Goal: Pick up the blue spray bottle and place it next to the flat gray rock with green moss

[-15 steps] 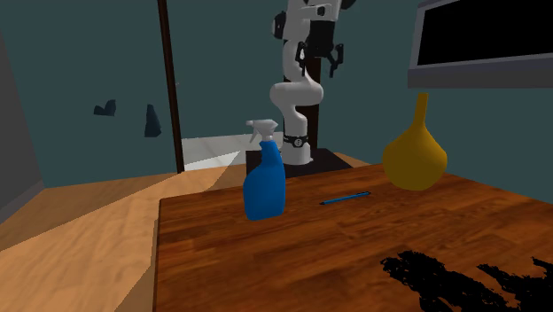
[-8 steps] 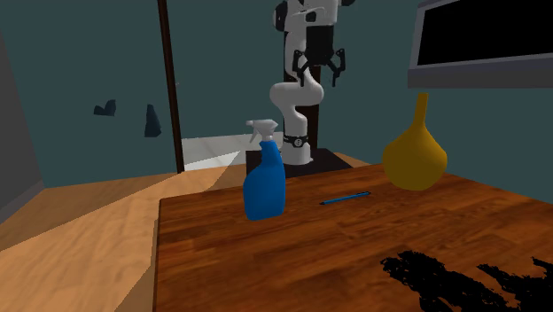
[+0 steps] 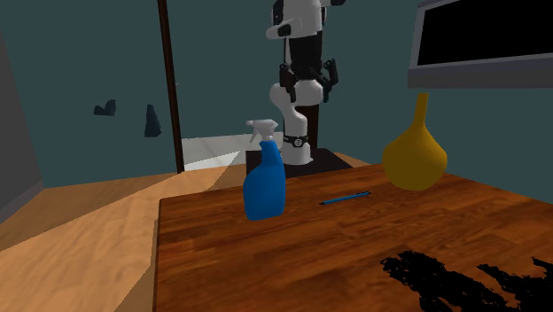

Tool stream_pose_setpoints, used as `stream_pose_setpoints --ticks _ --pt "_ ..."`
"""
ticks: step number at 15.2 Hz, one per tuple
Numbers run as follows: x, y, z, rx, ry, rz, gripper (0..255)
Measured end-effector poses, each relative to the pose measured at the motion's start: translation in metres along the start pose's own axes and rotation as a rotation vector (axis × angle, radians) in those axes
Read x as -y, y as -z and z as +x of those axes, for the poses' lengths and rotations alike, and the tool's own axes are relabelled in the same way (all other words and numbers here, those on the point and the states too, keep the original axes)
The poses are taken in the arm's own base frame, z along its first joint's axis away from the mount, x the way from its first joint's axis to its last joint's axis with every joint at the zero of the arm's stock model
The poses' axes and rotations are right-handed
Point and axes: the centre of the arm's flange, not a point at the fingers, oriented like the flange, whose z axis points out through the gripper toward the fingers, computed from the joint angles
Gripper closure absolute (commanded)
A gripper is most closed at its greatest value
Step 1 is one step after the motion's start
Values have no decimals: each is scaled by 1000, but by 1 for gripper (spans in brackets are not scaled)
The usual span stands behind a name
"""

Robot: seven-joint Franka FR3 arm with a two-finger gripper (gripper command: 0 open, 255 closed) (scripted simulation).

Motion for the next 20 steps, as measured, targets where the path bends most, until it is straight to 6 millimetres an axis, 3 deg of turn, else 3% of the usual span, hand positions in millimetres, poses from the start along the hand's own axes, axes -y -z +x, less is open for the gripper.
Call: stream_pose_setpoints --ticks 7,12,15,18,20 --pt "-23 -19 94 69 -224 77 0" --pt "-50 -39 163 118 -385 131 0" --pt "-74 -52 197 144 -480 166 0" --pt "-97 -51 232 146 -571 214 0" --pt "-103 -51 241 144 -602 231 0"
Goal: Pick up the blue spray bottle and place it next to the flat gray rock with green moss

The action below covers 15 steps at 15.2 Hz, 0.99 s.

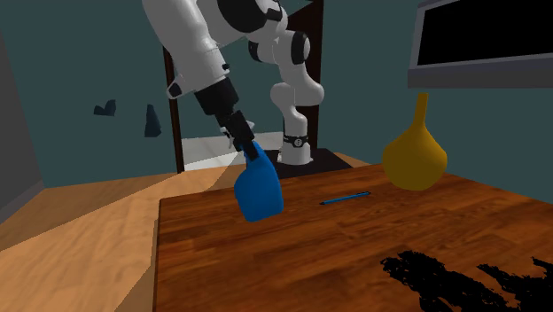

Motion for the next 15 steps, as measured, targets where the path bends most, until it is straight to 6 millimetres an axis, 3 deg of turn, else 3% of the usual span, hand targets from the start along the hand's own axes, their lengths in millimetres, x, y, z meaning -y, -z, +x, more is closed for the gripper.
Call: stream_pose_setpoints --ticks 13,14,15 --pt "-6 -5 -15 -39 13 51 0" --pt "-6 -7 -21 -34 11 46 255" --pt "-7 -7 -21 -32 11 45 255"
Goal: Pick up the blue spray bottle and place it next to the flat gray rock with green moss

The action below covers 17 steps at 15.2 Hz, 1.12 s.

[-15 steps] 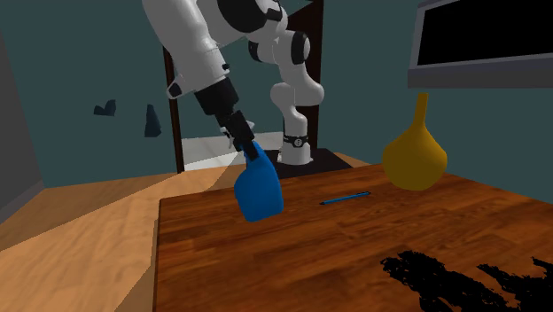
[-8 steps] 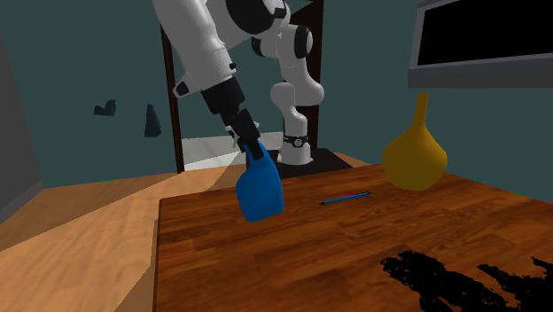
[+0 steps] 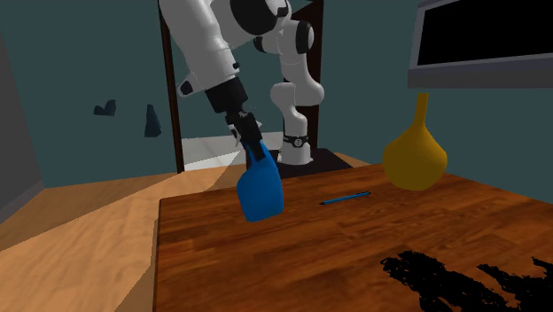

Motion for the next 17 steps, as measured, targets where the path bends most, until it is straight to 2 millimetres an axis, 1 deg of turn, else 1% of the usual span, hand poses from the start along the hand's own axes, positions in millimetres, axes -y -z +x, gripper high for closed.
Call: stream_pose_setpoints --ticks 3,5,7,8,11,13,14,17 --pt "3 0 -1 -11 5 11 255" --pt "15 -2 -4 -15 4 14 255" --pt "18 -3 -8 -14 -1 11 255" --pt "24 -4 -8 -12 -1 9 255" --pt "9 1 3 8 -3 -8 255" --pt "4 2 4 14 -8 -16 255" --pt "4 3 7 20 -11 -22 255" --pt "2 2 7 33 -21 -39 255"
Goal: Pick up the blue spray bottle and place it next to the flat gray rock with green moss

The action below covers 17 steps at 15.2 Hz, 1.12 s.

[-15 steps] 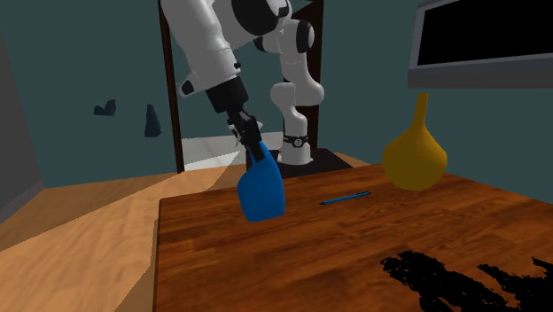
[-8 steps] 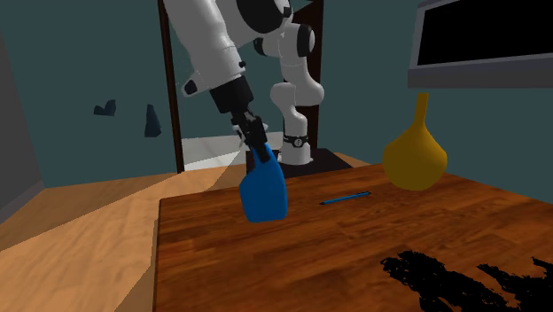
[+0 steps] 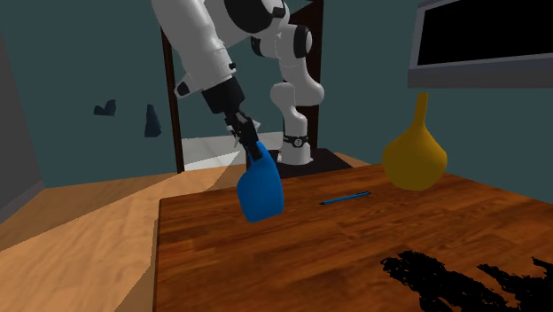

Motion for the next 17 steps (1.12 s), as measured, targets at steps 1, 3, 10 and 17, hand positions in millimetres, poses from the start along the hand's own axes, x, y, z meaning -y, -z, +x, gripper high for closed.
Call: stream_pose_setpoints --ticks 1,3,10,17 --pt "-1 0 -1 5 -4 -7 255" --pt "-2 1 -1 15 -10 -19 255" --pt "0 21 -13 33 -13 -35 255" --pt "19 36 -69 33 -12 -36 255"
